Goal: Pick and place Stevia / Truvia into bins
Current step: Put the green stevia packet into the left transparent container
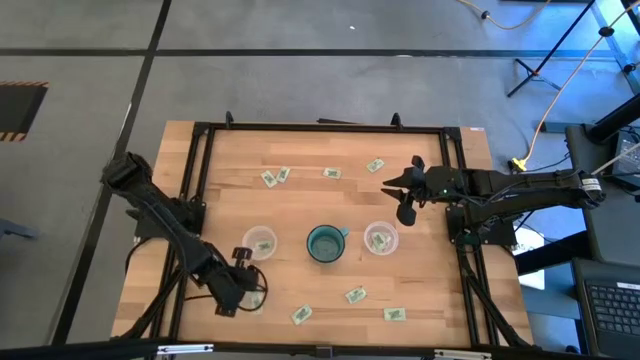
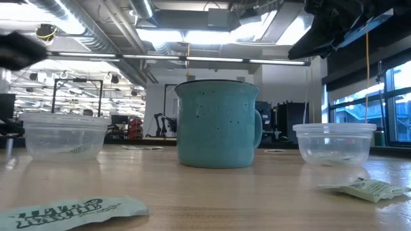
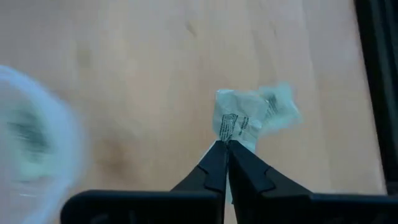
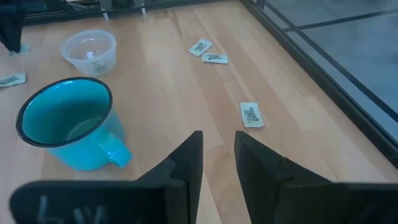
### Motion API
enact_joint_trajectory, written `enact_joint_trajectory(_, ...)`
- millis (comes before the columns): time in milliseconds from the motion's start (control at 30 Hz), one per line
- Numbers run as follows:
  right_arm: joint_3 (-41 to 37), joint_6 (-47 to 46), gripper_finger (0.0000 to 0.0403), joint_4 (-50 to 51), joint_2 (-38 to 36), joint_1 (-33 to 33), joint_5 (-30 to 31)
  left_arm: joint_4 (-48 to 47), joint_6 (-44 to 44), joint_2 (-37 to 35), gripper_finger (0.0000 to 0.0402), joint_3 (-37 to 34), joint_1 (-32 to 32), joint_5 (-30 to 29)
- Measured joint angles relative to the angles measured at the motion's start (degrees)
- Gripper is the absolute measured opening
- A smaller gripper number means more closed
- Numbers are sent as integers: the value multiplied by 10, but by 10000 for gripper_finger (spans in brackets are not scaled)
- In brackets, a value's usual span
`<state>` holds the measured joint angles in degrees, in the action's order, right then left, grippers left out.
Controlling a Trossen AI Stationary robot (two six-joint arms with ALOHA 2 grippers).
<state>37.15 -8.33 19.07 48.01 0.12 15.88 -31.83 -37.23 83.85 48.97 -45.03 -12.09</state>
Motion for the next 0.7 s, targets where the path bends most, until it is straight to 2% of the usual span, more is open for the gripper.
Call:
enact_joint_trajectory(167, 0, 0, 97, 0, 0, 0, 0, -3, -9, -65, 7, 0, 33, -115)
enact_joint_trajectory(300, 0, 0, 97, 0, 0, 0, 0, -26, -10, -90, 7, 1, 74, -145)
enact_joint_trajectory(533, 0, 14, 97, 1, 0, 0, 0, -98, -41, -76, 7, 1, 156, -85)
enact_joint_trajectory(700, 0, 15, 97, 1, 0, 0, 0, -102, -45, -61, 8, 1, 186, -56)
